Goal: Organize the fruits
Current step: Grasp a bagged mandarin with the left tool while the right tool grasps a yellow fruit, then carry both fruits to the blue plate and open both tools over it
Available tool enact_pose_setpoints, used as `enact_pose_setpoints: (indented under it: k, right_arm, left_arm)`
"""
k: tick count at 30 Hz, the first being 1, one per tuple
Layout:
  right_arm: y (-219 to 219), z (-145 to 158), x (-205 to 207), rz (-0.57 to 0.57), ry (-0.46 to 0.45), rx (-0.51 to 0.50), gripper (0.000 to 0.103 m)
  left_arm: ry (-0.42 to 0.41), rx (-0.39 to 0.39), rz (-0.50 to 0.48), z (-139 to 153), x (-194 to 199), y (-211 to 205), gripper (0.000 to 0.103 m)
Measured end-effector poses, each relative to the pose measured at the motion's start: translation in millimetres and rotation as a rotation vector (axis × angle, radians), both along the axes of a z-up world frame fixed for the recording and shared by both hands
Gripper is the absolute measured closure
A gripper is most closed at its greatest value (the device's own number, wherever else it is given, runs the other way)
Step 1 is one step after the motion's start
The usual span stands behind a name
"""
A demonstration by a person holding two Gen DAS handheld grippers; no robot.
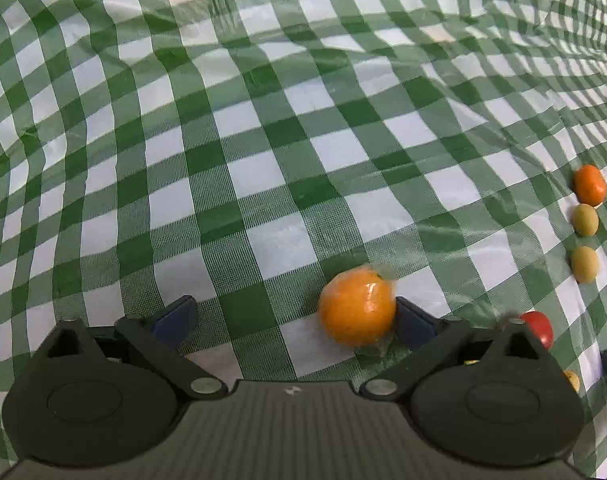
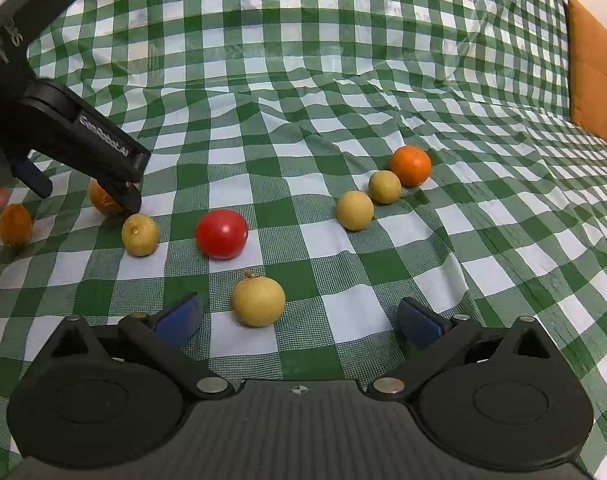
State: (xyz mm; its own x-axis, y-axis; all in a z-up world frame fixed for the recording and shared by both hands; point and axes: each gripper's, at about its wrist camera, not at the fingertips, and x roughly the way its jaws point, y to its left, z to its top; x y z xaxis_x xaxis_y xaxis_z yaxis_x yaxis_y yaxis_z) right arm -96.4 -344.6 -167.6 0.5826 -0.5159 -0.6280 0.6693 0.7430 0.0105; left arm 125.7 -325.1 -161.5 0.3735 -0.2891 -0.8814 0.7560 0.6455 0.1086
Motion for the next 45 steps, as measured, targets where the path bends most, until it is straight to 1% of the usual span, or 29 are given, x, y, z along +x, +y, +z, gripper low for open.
enact_pose_setpoints:
  k: [1,2,3,6,8,10,13,15,18,21,25,29,33,35,40,45]
  right_arm:
    - [3,3,-1,0.02,-0.008,-0.014,0.044]
    - [7,6,0,0.049,-0.013,-0.027,0.056]
    - [12,7,0,0.068,-0.014,-0.034,0.075]
    - [18,10,1,0.074,-0.01,-0.053,0.076]
    - [15,13,-2,0.064,-0.031,-0.046,0.076]
    - [14,18,-7,0.043,-0.043,-0.07,0.076]
    - [14,29,-15,0.017,-0.048,-0.087,0.076]
    - [15,37,-22,0.01,-0.054,-0.079,0.076]
    - [26,58,-37,0.025,-0.07,-0.057,0.076]
    - [51,79,-62,0.067,-0.082,-0.021,0.076]
    - [91,104,-92,0.136,-0.077,0.033,0.076]
    - [135,132,-118,0.21,-0.087,0.074,0.076]
    - [177,165,-131,0.309,-0.117,0.091,0.076]
    - [197,176,-134,0.371,-0.136,0.089,0.076]
    - [237,193,-140,0.483,-0.155,0.138,0.076]
    - [269,201,-149,0.552,-0.137,0.078,0.076]
  left_arm:
    - [0.021,-0.019,-0.012,2,0,1,0.032]
    - [0.049,-0.038,-0.019,6,0,2,0.059]
    - [0.065,-0.042,-0.018,8,0,1,0.062]
    - [0.011,-0.021,-0.014,14,-9,3,0.062]
    - [0.002,-0.018,-0.007,23,-16,9,0.062]
    - [0.002,-0.02,0.007,38,-29,21,0.062]
    - [0.003,-0.004,0.027,61,-53,46,0.062]
    - [0.008,0.005,0.034,74,-70,65,0.062]
    - [0.011,0.023,0.055,91,-95,101,0.062]
    - [0.02,0.029,0.096,108,-116,140,0.062]
    - [0.034,0.012,0.139,130,-142,195,0.062]
    - [0.016,0.003,0.178,154,-166,248,0.062]
    - [-0.016,-0.007,0.225,174,-187,296,0.062]
    - [-0.024,-0.018,0.252,181,-196,319,0.062]
    - [-0.023,-0.044,0.311,191,-214,367,0.062]
    - [-0.038,-0.062,0.347,196,-229,401,0.062]
